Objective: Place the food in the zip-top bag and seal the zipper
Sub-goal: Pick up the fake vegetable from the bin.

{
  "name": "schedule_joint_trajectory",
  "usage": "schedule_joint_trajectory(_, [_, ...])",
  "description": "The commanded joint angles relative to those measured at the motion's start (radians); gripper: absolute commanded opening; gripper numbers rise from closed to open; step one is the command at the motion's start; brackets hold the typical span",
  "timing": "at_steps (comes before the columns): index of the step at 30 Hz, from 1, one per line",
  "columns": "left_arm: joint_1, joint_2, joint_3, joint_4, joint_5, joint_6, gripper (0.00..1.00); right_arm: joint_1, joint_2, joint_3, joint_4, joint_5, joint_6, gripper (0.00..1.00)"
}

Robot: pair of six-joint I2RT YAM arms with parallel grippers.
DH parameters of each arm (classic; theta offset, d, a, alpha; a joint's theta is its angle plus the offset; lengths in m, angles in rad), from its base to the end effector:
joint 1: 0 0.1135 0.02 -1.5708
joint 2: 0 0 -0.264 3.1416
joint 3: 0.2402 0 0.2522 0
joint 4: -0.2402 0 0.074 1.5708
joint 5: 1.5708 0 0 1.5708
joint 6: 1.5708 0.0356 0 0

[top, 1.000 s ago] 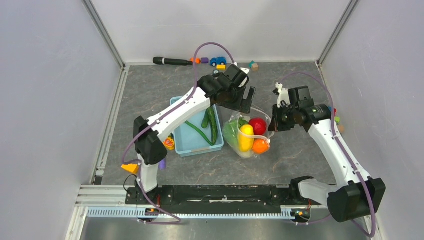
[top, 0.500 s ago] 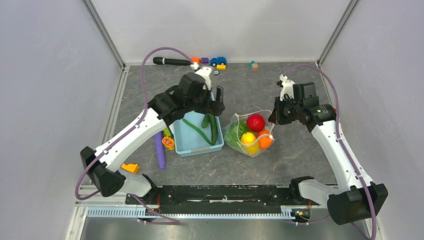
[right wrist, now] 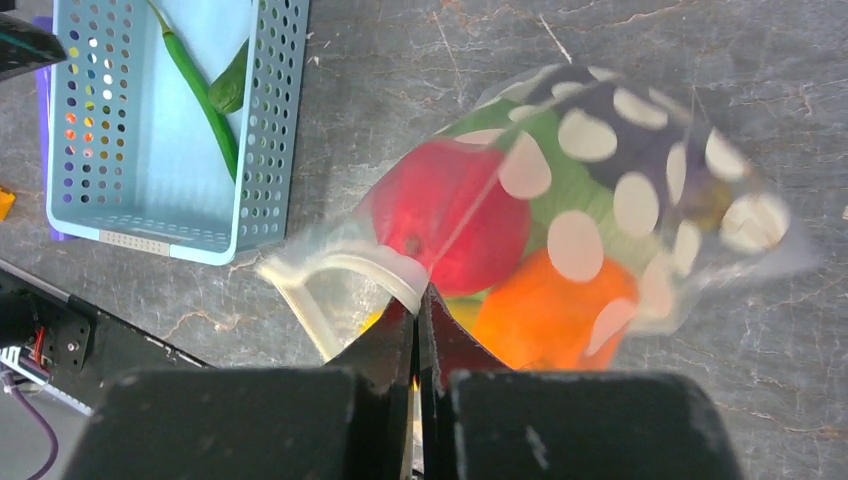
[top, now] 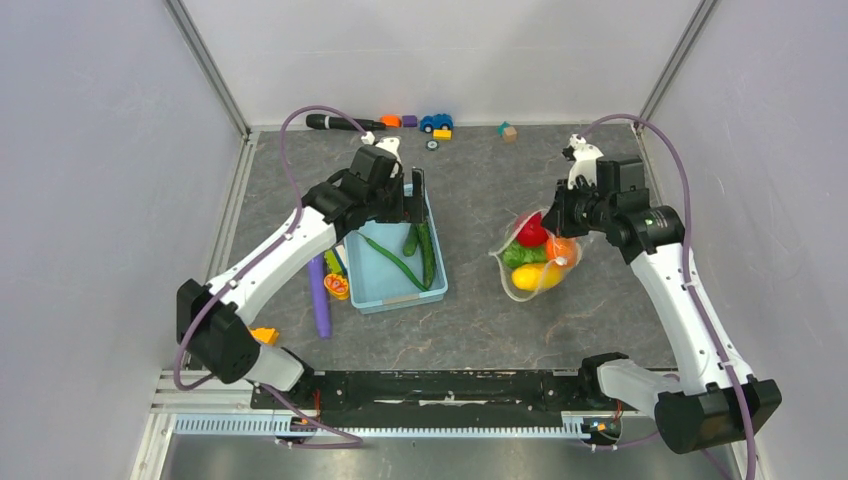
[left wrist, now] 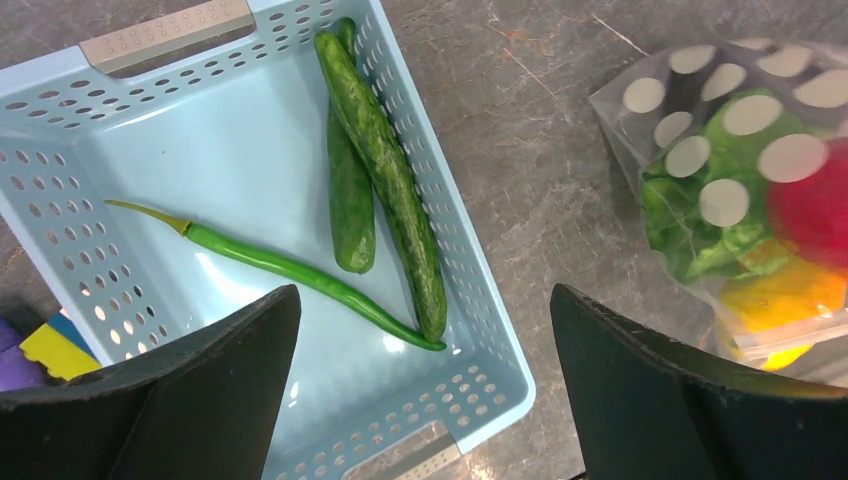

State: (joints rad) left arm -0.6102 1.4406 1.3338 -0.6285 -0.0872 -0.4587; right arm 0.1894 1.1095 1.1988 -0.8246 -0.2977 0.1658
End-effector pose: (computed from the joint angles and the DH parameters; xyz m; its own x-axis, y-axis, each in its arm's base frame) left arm 0.2615 -0.1790 0.3354 -0.7222 -0.0332 -0.6908 0.2210 0.9354 -0.2760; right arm 0.2153 0.0519 0.3590 -0.7147 0.0237 -0.6990 -0.2795 0.9065 0.3165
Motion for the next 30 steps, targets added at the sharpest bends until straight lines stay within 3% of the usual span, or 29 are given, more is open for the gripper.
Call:
schedule_joint_trajectory(1, [0.029, 0.064, 0.002, 0.068, 0.019, -0.034, 1.0, -0.002, 0.002, 0.075, 0.042, 0.044, 0.023, 0.0])
schedule_joint_trajectory(5, [0.038, 0.119, 0.019, 0.065, -0.028, -0.048, 1.0, -0.002, 0.022, 0.105, 0.022, 0.129, 0.057, 0.0])
schedule_joint_trajectory(12, [0.05, 0.211, 0.007, 0.135, -0.105, -0.074, 0.99, -0.002, 0.004, 0.063, 0.096, 0.129, 0.12, 0.0])
schedule_joint_trajectory(17, [0.104, 0.302, 0.012, 0.235, 0.004, -0.141, 0.84, -0.003, -0.02, 0.03, 0.119, 0.13, 0.134, 0.0])
schedule_joint_trajectory(22, [0.122, 0.372, -0.003, 0.342, 0.009, -0.209, 0.74, -0.002, -0.038, 0.008, 0.122, 0.136, 0.132, 0.0])
schedule_joint_trajectory(30, [0.135, 0.457, -0.016, 0.467, 0.042, -0.269, 0.64, -0.002, -0.051, -0.027, 0.136, 0.125, 0.132, 0.0])
